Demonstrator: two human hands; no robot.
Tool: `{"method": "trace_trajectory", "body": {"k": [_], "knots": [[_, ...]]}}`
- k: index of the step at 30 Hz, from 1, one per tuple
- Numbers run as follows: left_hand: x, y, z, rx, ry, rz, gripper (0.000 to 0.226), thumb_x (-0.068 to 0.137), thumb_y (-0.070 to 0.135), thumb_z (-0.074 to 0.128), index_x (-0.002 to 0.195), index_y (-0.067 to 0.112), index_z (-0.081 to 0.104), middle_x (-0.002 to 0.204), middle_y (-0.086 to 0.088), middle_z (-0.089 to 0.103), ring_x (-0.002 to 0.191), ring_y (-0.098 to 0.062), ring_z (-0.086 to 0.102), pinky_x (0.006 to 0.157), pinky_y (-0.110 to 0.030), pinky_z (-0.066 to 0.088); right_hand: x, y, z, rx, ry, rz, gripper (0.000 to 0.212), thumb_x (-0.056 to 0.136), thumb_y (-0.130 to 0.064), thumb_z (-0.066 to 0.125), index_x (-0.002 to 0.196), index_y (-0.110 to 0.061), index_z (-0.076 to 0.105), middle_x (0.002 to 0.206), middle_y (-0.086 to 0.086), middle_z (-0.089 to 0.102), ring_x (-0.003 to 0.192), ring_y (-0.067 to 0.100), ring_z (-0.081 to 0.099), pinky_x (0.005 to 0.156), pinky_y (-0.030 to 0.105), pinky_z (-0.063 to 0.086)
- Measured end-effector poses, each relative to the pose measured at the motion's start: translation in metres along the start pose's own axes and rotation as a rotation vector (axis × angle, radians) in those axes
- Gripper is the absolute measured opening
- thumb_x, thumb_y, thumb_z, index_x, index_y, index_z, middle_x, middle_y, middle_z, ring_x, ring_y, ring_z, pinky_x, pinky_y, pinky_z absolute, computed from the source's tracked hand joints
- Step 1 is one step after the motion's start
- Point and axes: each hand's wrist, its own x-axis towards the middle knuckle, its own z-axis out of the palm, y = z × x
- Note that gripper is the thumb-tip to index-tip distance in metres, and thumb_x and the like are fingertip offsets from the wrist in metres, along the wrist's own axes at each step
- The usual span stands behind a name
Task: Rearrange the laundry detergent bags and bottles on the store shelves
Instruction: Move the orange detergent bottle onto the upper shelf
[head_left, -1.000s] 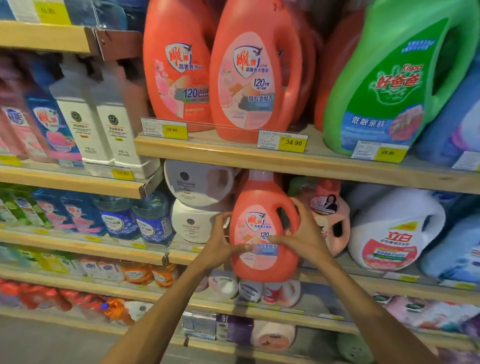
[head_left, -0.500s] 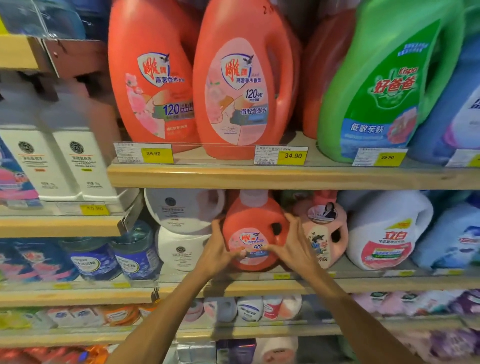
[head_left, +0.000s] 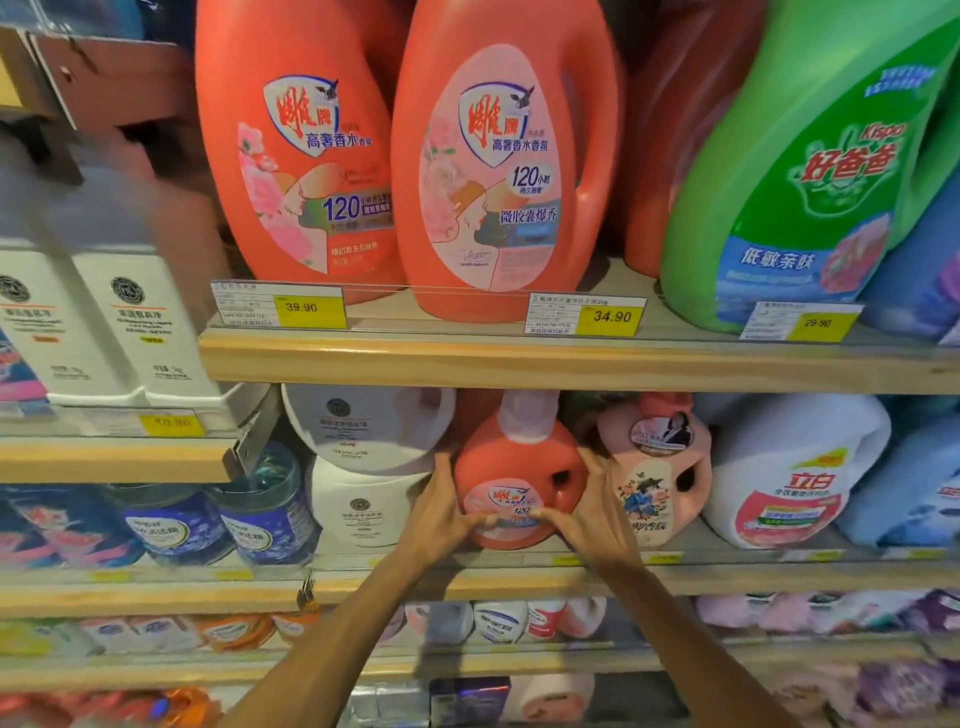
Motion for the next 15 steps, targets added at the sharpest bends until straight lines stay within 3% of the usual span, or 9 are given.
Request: {"method": "trace_trajectory", "body": {"k": [3, 5, 8, 12, 15], "knots": [[-0.002, -0.003, 0.002, -0.003, -0.023, -0.009, 0.085, 0.070, 0.038, 0.090, 0.118, 0.027, 0.021, 0.120, -0.014, 0.062, 0.113, -0.031, 0.059, 0.096, -0.038, 0.047, 0.002, 0.006, 0.007, -0.018, -0.015, -0.024, 0.106, 0.069, -0.038, 0.088, 0.150, -0.007, 0.027, 0.145, 0.010, 0.038, 0.133, 0.025, 0.045, 0.104, 0.018, 0.029], [-0.001, -0.002, 0.001, -0.012, -0.045, -0.013, 0.081, 0.072, 0.036, 0.089, 0.116, 0.022, 0.022, 0.121, -0.010, 0.061, 0.114, -0.025, 0.055, 0.100, -0.035, 0.043, 0.008, 0.004, 0.007, 0.010, -0.039, 0.007, 0.106, 0.065, -0.033, 0.091, 0.148, -0.010, 0.028, 0.141, 0.008, 0.039, 0.130, 0.024, 0.046, 0.101, 0.020, 0.032], [-0.001, 0.000, 0.000, -0.018, -0.074, -0.019, 0.081, 0.072, 0.037, 0.088, 0.116, 0.022, 0.022, 0.123, -0.009, 0.062, 0.110, -0.020, 0.056, 0.093, -0.027, 0.041, 0.010, 0.004, 0.008, 0.022, -0.033, 0.005, 0.107, 0.064, -0.029, 0.092, 0.147, -0.009, 0.028, 0.140, 0.009, 0.039, 0.130, 0.026, 0.046, 0.104, 0.027, 0.036], [-0.008, -0.001, -0.001, -0.019, -0.056, -0.029, 0.080, 0.074, 0.039, 0.087, 0.119, 0.030, 0.021, 0.126, -0.012, 0.064, 0.106, -0.026, 0.069, 0.092, -0.042, 0.057, 0.004, 0.005, 0.010, -0.034, -0.017, -0.029, 0.105, 0.069, -0.032, 0.089, 0.149, -0.006, 0.026, 0.145, 0.013, 0.035, 0.132, 0.030, 0.046, 0.102, 0.026, 0.035], [-0.008, 0.002, -0.006, -0.002, -0.078, -0.045, 0.079, 0.076, 0.038, 0.084, 0.124, 0.030, 0.022, 0.127, -0.015, 0.064, 0.111, -0.031, 0.068, 0.094, -0.049, 0.056, 0.003, 0.001, 0.009, -0.060, -0.035, -0.018, 0.106, 0.073, -0.036, 0.086, 0.151, -0.011, 0.020, 0.150, 0.010, 0.029, 0.136, 0.030, 0.042, 0.105, 0.036, 0.040]]}}
